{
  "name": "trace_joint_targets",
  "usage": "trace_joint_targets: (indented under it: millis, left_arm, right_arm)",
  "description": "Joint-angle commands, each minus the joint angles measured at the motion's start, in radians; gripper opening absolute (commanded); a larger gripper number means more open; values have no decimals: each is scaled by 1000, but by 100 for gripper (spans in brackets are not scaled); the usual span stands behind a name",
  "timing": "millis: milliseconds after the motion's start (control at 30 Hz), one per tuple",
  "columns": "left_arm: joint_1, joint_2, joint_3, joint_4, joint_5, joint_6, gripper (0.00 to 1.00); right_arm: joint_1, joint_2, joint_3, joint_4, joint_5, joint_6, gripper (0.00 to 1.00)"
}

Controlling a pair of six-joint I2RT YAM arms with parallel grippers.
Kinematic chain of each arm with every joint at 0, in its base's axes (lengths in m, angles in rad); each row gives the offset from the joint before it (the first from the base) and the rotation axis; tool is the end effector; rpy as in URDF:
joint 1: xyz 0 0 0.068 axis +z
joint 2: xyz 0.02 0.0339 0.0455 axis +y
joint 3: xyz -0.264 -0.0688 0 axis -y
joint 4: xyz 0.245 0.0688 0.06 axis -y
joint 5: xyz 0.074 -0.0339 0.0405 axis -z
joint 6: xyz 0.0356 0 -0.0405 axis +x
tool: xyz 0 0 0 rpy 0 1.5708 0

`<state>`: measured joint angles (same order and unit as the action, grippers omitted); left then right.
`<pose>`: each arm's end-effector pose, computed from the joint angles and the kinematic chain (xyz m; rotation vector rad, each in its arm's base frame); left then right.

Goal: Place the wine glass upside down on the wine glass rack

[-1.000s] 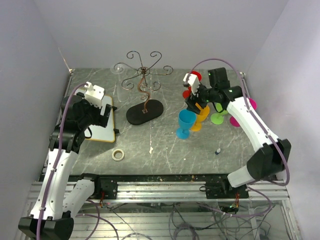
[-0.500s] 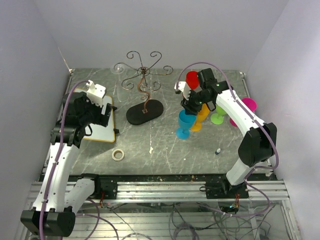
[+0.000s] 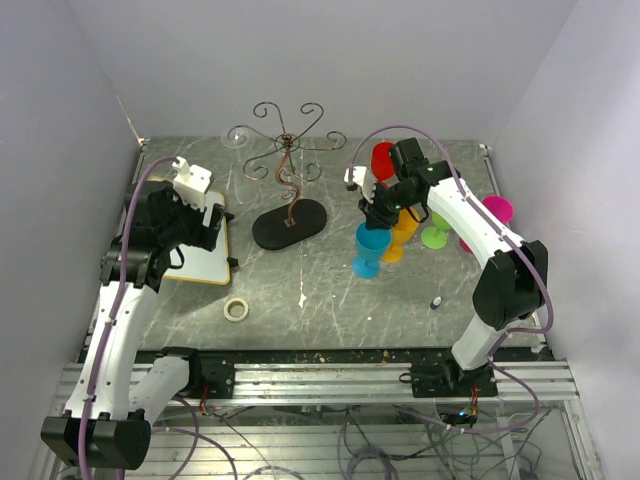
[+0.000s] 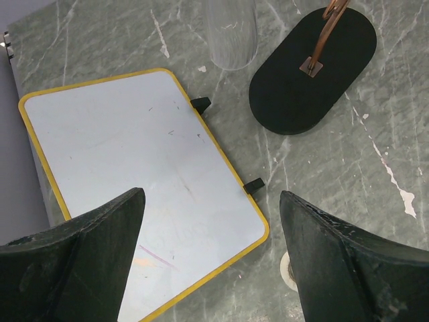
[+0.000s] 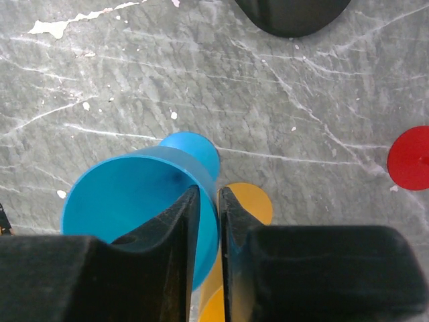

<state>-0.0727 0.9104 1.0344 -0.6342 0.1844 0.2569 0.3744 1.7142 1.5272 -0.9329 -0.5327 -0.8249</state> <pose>0.1879 -0.0202 0.3586 0.4502 2.0230 -0.0789 0.3240 0.1467 0.2940 -1.5630 2.0050 0.5448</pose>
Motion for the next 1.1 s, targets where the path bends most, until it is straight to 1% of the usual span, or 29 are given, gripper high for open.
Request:
trace_joint_targets:
  millis: [0, 200, 367, 533, 633, 800, 1067]
  left_arm:
    - [12, -17, 23, -1, 12, -5, 92]
    - [13, -20, 26, 12, 7, -20, 93]
    - [14, -13, 66, 2, -31, -67, 97]
    - [14, 6, 160, -25, -33, -100, 98]
    - [14, 5, 212, -15, 4, -106, 98]
    - [14, 23, 292, -3, 113, -139, 97]
    - [13, 93, 440, 57, 277, -300, 92]
  right_arm:
    - [6, -7, -5, -14, -24, -8, 15]
    - [6, -43, -3, -6, -64, -2, 0]
    - [5, -80, 26, -31, -143, 1, 0]
    - [4, -138, 51, -96, -214, -15, 0]
    - [2, -190, 86, -126, -240, -14, 0]
    - [-11, -263, 172, -162, -297, 0, 0]
    - [-14, -354, 338, -49, -389, 143, 0]
